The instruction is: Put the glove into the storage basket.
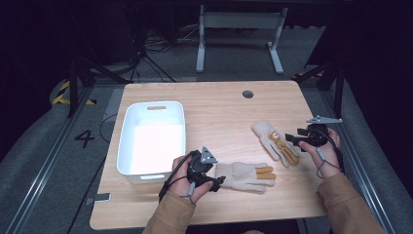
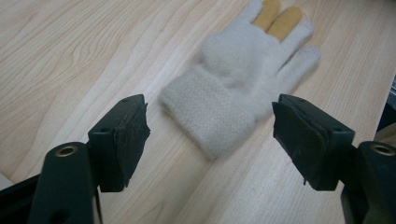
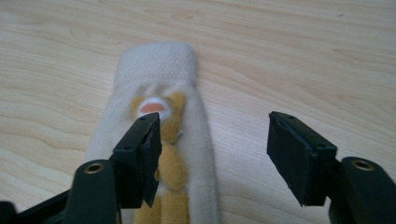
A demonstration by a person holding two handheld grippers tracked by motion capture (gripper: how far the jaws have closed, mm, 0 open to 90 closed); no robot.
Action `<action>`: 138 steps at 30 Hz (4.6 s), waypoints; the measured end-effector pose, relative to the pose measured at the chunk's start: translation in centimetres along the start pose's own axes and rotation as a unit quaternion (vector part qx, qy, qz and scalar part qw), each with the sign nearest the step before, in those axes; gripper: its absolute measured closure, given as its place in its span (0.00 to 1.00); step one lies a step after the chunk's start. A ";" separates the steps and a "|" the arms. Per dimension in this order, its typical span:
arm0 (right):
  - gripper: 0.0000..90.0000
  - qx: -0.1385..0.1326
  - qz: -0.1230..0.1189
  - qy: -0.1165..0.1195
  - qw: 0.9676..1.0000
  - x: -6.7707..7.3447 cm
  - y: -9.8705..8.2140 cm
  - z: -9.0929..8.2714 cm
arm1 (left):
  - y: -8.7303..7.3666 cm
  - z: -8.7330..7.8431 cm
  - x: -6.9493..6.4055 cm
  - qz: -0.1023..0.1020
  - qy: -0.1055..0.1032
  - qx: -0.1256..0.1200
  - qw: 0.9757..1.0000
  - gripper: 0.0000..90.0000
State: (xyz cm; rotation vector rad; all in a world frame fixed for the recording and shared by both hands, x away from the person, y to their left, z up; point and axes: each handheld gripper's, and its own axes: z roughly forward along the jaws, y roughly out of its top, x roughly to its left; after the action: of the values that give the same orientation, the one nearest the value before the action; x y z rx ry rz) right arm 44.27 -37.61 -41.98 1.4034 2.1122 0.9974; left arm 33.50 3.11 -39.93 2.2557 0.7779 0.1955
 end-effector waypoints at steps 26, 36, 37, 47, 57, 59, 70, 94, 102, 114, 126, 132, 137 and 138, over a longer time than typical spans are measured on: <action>0.53 0.063 -0.068 0.029 0.995 2.8 -0.3 4.4 | -1.0 -0.3 0.1 -0.011 0.011 0.011 1.000 0.30; 0.78 0.061 -0.090 0.028 0.994 3.0 -0.3 4.1 | -0.9 -0.1 0.1 -0.008 0.009 0.012 1.000 0.29; 0.78 0.061 -0.090 0.028 0.994 3.0 -0.3 4.1 | -0.9 -0.1 0.1 -0.008 0.009 0.012 1.000 0.29; 0.81 0.047 -0.088 0.039 0.994 2.7 0.1 2.6 | -0.5 0.0 0.0 -0.004 0.002 0.007 1.000 0.29; 0.81 0.033 -0.080 0.057 0.995 2.1 1.0 0.5 | -0.3 -0.1 0.0 -0.002 -0.002 0.005 1.000 0.29; 0.81 0.031 -0.079 0.059 0.995 2.0 1.2 0.1 | -0.3 -0.2 0.0 -0.002 -0.002 0.005 1.000 0.29; 0.81 0.017 -0.084 0.073 0.994 1.8 1.8 -2.4 | 0.1 -0.1 -0.1 0.003 -0.010 0.007 1.000 0.29; 0.81 0.053 -0.141 0.151 0.977 2.6 3.0 -5.8 | -0.1 -0.8 0.0 0.004 -0.012 0.008 1.000 0.29; 0.81 0.055 -0.170 0.179 0.967 3.5 3.3 -6.4 | -0.2 -0.9 0.0 0.005 -0.015 0.011 1.000 0.29; 0.81 0.061 -0.220 0.241 0.943 5.3 3.8 -6.3 | -0.5 -1.2 -0.1 0.008 -0.017 0.015 1.000 0.29; 0.81 0.068 -0.265 0.291 0.917 7.3 4.2 -5.7 | -0.8 -1.8 -0.2 0.005 -0.016 0.014 1.000 0.29; 0.81 0.066 -0.290 0.318 0.900 8.3 4.2 -5.3 | -0.9 -2.0 -0.1 0.003 -0.016 0.014 1.000 0.29; 0.81 0.061 -0.298 0.360 0.882 8.9 3.9 -4.6 | -0.9 -2.1 -0.1 0.001 -0.016 0.013 1.000 0.29; 0.81 0.062 -0.301 0.365 0.879 9.1 3.8 -4.5 | -0.9 -2.1 0.0 0.001 -0.016 0.013 1.000 0.29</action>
State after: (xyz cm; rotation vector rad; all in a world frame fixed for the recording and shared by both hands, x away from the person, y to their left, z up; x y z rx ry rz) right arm 39.90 -29.91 -35.70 0.3082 2.9111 1.2375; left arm 32.29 4.83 -39.01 2.2778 0.7663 0.1516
